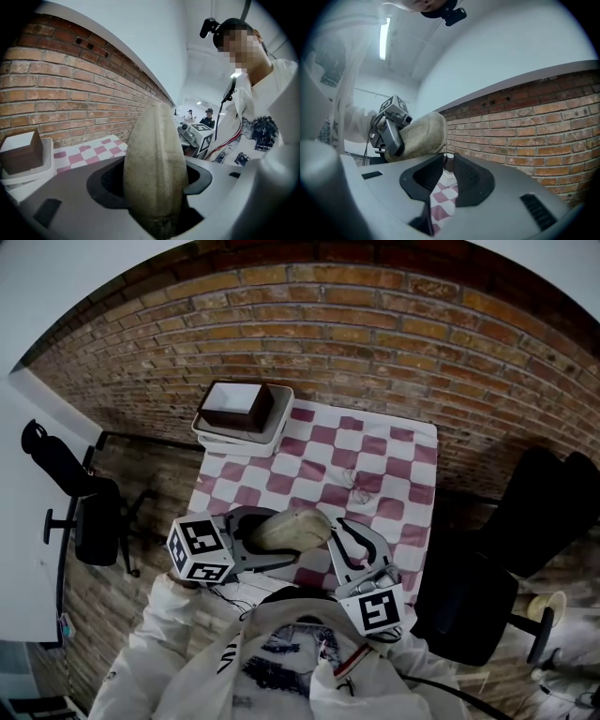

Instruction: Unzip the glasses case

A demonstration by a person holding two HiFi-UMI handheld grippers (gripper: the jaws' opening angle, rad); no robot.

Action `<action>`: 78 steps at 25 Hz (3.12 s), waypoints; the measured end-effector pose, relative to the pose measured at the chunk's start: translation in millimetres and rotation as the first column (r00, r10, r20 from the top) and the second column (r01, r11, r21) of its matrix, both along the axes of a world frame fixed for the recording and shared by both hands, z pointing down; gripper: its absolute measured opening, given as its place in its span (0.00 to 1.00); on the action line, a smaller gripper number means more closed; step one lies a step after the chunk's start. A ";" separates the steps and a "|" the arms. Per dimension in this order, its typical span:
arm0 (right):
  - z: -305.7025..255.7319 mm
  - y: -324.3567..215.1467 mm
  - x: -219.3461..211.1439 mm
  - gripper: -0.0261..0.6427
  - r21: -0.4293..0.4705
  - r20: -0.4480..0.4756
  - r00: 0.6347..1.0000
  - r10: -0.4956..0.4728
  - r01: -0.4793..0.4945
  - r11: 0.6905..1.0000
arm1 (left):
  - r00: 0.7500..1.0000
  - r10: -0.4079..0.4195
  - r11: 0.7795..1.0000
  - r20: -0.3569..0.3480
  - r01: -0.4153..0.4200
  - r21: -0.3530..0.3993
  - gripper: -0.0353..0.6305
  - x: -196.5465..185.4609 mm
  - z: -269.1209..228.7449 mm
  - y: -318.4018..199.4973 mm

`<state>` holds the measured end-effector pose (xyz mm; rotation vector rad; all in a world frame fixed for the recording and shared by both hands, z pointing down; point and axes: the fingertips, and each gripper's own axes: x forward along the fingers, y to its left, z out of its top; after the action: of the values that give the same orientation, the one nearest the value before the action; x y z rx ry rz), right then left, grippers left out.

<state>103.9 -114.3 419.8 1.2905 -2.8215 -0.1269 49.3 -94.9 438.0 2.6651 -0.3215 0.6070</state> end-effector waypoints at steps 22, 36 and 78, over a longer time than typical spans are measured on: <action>5.0 -6.0 -13.5 0.06 0.012 -0.124 0.991 0.049 -0.047 0.999 | 1.000 -0.013 1.000 -0.028 0.013 0.019 0.49 -14.4 5.6 -1.4; 4.7 -23.1 -50.4 0.06 0.054 -0.314 0.925 0.212 -0.205 0.977 | 1.000 0.007 1.000 -0.009 -0.007 0.002 0.49 -58.6 14.7 -13.4; 19.2 9.6 -132.3 0.06 0.305 -0.614 0.694 0.377 -0.233 0.924 | 0.942 0.135 0.980 0.307 -0.173 0.099 0.49 -141.5 76.0 8.3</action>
<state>-28.4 -104.7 439.0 1.3758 -1.9906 -0.7264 -92.2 -86.5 514.0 2.7321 -0.2404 1.0795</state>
